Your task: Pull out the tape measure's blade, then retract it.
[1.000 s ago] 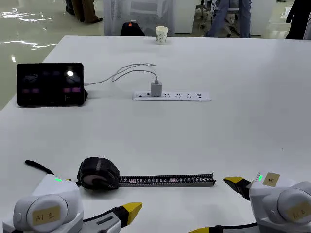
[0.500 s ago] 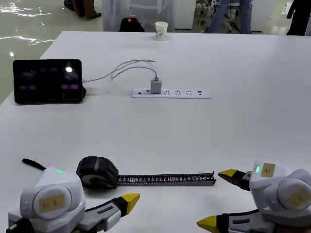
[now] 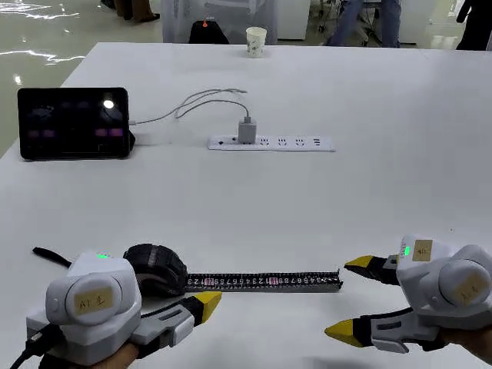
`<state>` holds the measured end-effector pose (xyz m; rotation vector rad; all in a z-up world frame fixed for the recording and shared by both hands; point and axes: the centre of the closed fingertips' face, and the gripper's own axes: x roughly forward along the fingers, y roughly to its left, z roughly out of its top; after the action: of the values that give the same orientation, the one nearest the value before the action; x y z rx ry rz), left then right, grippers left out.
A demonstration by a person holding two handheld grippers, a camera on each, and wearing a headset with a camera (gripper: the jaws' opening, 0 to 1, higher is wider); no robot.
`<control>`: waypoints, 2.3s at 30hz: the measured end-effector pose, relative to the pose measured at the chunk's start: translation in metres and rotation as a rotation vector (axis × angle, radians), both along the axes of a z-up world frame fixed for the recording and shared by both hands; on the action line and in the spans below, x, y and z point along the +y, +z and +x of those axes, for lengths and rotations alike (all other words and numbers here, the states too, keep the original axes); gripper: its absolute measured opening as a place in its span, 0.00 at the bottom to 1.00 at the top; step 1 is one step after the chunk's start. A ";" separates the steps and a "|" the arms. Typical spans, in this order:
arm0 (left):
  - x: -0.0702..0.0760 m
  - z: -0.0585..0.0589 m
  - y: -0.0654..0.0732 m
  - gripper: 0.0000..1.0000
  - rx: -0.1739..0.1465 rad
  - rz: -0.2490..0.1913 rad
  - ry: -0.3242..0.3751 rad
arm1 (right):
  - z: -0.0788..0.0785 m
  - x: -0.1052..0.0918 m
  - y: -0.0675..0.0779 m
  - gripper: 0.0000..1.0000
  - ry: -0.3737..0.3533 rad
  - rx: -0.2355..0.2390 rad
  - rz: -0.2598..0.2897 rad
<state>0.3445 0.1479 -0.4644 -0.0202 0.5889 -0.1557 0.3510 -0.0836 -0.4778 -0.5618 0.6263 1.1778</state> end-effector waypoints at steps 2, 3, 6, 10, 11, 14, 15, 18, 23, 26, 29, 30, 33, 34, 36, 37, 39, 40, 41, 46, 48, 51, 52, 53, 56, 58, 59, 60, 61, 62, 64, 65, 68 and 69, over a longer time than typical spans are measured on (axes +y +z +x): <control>0.001 0.002 -0.001 0.98 0.001 -0.002 0.006 | 0.003 -0.002 -0.001 0.54 0.017 -0.005 -0.010; 0.001 0.003 -0.002 0.97 0.002 -0.004 0.009 | 0.004 -0.002 -0.002 0.53 0.022 -0.006 -0.015; 0.002 0.005 -0.003 0.96 0.003 -0.007 0.015 | 0.008 -0.004 -0.003 0.51 0.041 -0.003 -0.023; 0.003 0.008 -0.004 0.94 0.010 -0.018 0.026 | 0.013 -0.006 -0.007 0.44 0.060 0.007 -0.037; 0.003 0.009 -0.004 0.93 0.011 -0.018 0.028 | 0.014 -0.006 -0.008 0.43 0.066 0.007 -0.043; 0.005 0.011 -0.004 0.92 0.007 -0.017 0.036 | 0.017 -0.007 -0.011 0.40 0.085 0.006 -0.054; 0.005 0.012 -0.004 0.92 0.007 -0.017 0.040 | 0.018 -0.008 -0.013 0.39 0.093 0.006 -0.061; 0.008 0.014 -0.006 0.90 0.016 -0.015 0.048 | 0.021 -0.009 -0.016 0.37 0.110 0.010 -0.072; 0.011 0.014 -0.009 0.86 0.030 -0.014 0.064 | 0.025 -0.010 -0.022 0.34 0.139 0.015 -0.093; 0.013 0.014 -0.011 0.83 0.041 -0.013 0.070 | 0.027 -0.010 -0.025 0.32 0.154 0.019 -0.102; 0.015 0.016 -0.012 0.81 0.042 -0.012 0.079 | 0.029 -0.010 -0.028 0.30 0.170 0.020 -0.112; 0.016 0.017 -0.012 0.80 0.043 -0.014 0.085 | 0.030 -0.009 -0.029 0.29 0.177 0.020 -0.113; 0.018 0.018 -0.013 0.77 0.049 -0.016 0.097 | 0.031 -0.009 -0.032 0.27 0.192 0.021 -0.124; 0.018 0.018 -0.013 0.76 0.051 -0.017 0.099 | 0.032 -0.009 -0.033 0.27 0.195 0.021 -0.126; 0.020 0.019 -0.015 0.75 0.058 -0.022 0.107 | 0.034 -0.008 -0.034 0.26 0.206 0.023 -0.128; 0.020 0.018 -0.015 0.74 0.061 -0.024 0.112 | 0.034 -0.008 -0.035 0.25 0.214 0.021 -0.131; 0.021 0.018 -0.016 0.72 0.065 -0.025 0.118 | 0.036 -0.007 -0.037 0.23 0.222 0.024 -0.134; 0.022 0.019 -0.017 0.70 0.066 -0.027 0.121 | 0.037 -0.007 -0.038 0.22 0.230 0.026 -0.139; 0.022 0.019 -0.017 0.70 0.066 -0.028 0.125 | 0.036 -0.007 -0.039 0.22 0.237 0.026 -0.144; 0.024 0.021 -0.017 0.68 0.066 -0.036 0.136 | 0.041 -0.006 -0.040 0.16 0.264 0.019 -0.149; 0.025 0.022 -0.017 0.68 0.065 -0.034 0.139 | 0.042 -0.006 -0.041 0.15 0.272 0.022 -0.151; 0.027 0.024 -0.018 0.65 0.064 -0.035 0.150 | 0.040 -0.005 -0.041 0.14 0.292 0.029 -0.149; 0.028 0.024 -0.018 0.65 0.066 -0.037 0.153 | 0.041 -0.004 -0.041 0.14 0.300 0.025 -0.146; 0.029 0.025 -0.018 0.64 0.067 -0.037 0.155 | 0.040 -0.005 -0.042 0.14 0.307 0.026 -0.147; 0.031 0.025 -0.019 0.61 0.068 -0.037 0.163 | 0.041 -0.005 -0.042 0.12 0.307 0.040 -0.139; 0.031 0.025 -0.020 0.60 0.070 -0.038 0.165 | 0.041 -0.005 -0.043 0.12 0.288 0.064 -0.132; 0.031 0.025 -0.020 0.60 0.071 -0.038 0.166 | 0.041 -0.005 -0.043 0.12 0.291 0.064 -0.130; 0.031 0.025 -0.020 0.60 0.073 -0.036 0.166 | 0.041 -0.005 -0.042 0.12 0.291 0.066 -0.125; 0.031 0.025 -0.020 0.60 0.073 -0.037 0.168 | 0.040 -0.005 -0.042 0.12 0.289 0.071 -0.120; 0.031 0.026 -0.020 0.60 0.074 -0.037 0.169 | 0.040 -0.006 -0.042 0.12 0.290 0.072 -0.115; 0.031 0.026 -0.021 0.60 0.075 -0.038 0.170 | 0.040 -0.005 -0.042 0.12 0.294 0.073 -0.109; 0.031 0.026 -0.021 0.60 0.076 -0.038 0.172 | 0.040 -0.005 -0.042 0.12 0.300 0.071 -0.108; 0.032 0.026 -0.022 0.61 0.080 -0.035 0.174 | 0.039 -0.005 -0.042 0.11 0.310 0.064 -0.103; 0.032 0.027 -0.022 0.61 0.082 -0.034 0.176 | 0.039 -0.005 -0.042 0.11 0.312 0.062 -0.103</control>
<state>0.3711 0.1795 -0.4868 -0.1118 0.6629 0.0055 0.3903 -0.0888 -0.5200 -0.7305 0.6710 1.4657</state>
